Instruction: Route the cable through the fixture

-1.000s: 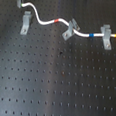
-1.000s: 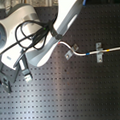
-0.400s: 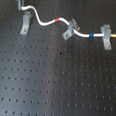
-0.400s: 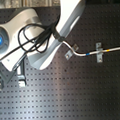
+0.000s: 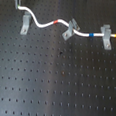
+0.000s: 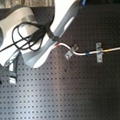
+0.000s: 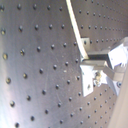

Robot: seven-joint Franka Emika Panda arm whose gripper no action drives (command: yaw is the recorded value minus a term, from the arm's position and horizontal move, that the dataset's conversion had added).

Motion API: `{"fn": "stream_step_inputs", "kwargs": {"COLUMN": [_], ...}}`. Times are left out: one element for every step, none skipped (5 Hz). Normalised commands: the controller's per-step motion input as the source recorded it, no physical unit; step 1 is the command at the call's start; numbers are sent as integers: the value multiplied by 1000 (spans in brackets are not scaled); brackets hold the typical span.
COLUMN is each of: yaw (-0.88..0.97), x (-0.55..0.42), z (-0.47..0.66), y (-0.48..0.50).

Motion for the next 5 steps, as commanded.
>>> {"fn": "stream_step_inputs", "kwargs": {"yaw": [0, 0, 20, 9, -94], "x": [9, 28, 33, 3, -168], "z": [0, 405, 278, 210, 146], "y": [6, -42, 18, 0, -144]}}
